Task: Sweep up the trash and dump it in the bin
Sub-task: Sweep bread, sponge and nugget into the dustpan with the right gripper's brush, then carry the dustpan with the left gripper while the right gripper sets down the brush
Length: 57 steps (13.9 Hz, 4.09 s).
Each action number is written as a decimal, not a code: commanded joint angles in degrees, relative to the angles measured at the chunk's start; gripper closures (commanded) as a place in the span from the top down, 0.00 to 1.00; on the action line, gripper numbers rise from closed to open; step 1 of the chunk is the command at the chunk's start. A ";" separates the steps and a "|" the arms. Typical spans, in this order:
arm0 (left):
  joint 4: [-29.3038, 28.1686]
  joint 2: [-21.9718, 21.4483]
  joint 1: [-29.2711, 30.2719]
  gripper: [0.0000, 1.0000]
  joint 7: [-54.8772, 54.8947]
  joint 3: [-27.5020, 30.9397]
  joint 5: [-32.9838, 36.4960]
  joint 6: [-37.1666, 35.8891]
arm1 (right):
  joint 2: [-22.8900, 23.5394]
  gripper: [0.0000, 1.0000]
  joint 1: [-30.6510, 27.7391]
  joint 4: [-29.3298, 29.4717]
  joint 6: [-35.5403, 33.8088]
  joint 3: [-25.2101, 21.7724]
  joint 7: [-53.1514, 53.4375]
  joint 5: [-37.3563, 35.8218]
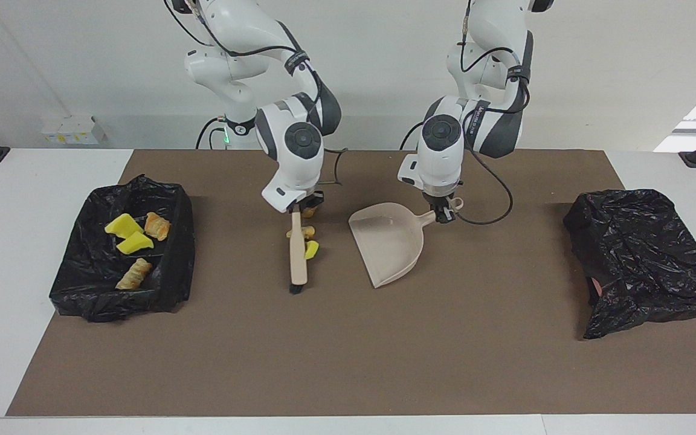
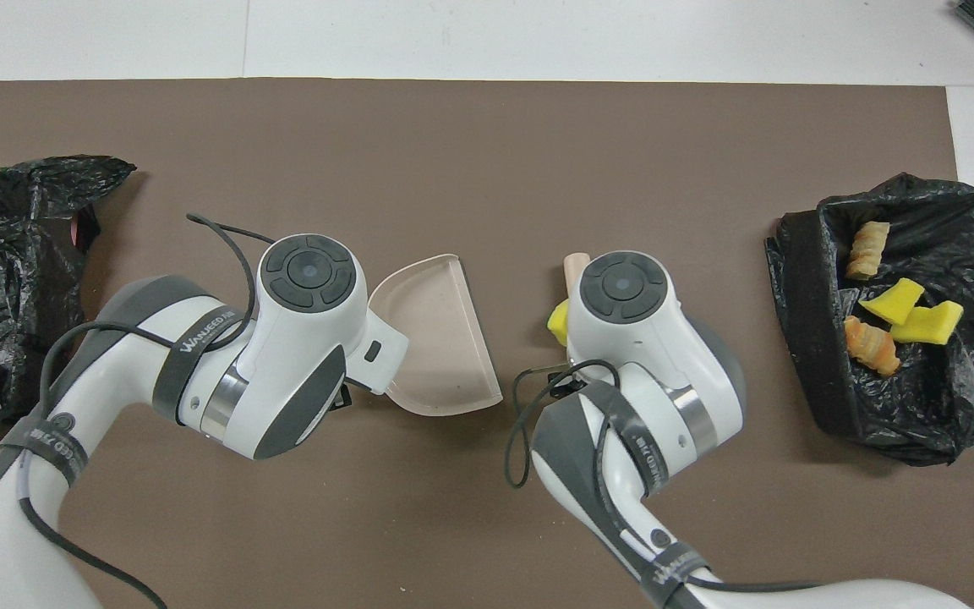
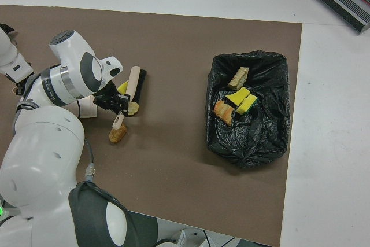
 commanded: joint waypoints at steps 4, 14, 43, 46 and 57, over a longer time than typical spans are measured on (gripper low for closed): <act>-1.41 -1.20 0.01 0.00 -0.94 0.55 0.25 0.74 | -0.73 0.00 5.74 -1.17 3.54 -0.07 -5.45 9.94; -1.84 -1.37 0.81 0.00 4.32 0.64 0.34 1.10 | -5.20 0.00 7.85 2.79 -1.09 -0.25 -2.76 12.60; -13.71 -8.32 -11.77 0.00 -13.95 0.20 0.34 6.10 | -16.19 0.00 10.93 -14.70 4.34 -0.51 1.56 18.40; -13.71 -7.61 -8.17 0.00 -9.66 0.20 0.34 9.52 | -17.08 0.00 9.79 -12.34 0.40 -0.78 1.74 17.96; -2.31 -3.84 11.23 0.00 15.02 0.11 -0.19 8.49 | -17.78 0.00 18.73 -11.27 6.71 0.19 18.25 17.52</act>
